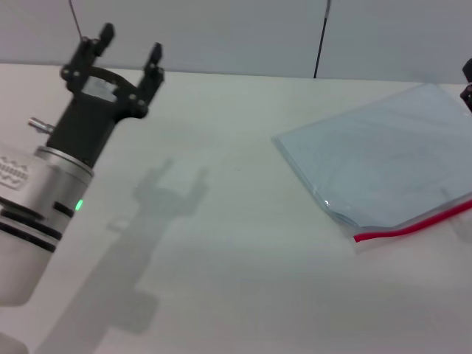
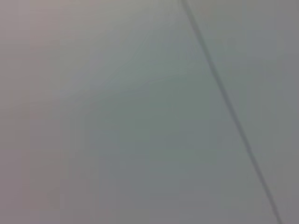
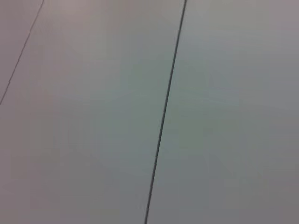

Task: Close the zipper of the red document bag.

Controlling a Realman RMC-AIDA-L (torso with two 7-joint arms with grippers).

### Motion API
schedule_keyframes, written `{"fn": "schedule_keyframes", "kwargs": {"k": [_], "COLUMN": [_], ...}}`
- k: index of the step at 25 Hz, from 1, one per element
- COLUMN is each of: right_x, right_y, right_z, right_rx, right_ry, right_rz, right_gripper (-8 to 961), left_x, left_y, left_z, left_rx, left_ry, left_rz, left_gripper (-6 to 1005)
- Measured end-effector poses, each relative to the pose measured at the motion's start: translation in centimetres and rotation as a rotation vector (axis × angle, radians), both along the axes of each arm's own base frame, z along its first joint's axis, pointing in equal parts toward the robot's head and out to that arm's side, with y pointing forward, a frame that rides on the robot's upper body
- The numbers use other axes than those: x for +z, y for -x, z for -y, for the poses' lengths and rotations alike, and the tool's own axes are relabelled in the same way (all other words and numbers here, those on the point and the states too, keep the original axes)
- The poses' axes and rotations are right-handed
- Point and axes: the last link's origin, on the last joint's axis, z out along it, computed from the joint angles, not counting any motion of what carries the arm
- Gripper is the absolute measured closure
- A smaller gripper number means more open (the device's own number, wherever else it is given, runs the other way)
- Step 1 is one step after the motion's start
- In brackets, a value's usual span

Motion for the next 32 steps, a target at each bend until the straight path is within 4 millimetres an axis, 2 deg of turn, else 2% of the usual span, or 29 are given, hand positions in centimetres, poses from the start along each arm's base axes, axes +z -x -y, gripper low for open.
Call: {"fn": "schedule_keyframes", "kwargs": {"k": [3, 6, 32], "right_x": [0.2, 0.5, 0.3], "right_y": [0.2, 0.1, 0.1], "right_z": [0.2, 0.5, 0.1], "right_rx": [0.023, 0.032, 0.017], "right_ry": [0.019, 0.022, 0.037], "right_rz": [-0.047, -0.079, -0.069], "right_gripper": [175, 177, 183], "left_x": [0.6, 0.9, 1.3], "left_y": [0.6, 0.9, 1.3], "left_z": [-0.1, 0.1, -0.1], "left_rx": [0.007, 0.007, 0.028], "left_ry": [-0.016, -0.034, -0.062], "left_rz": [0.05, 0.058, 0.068], "left_gripper": [372, 304, 310]}}
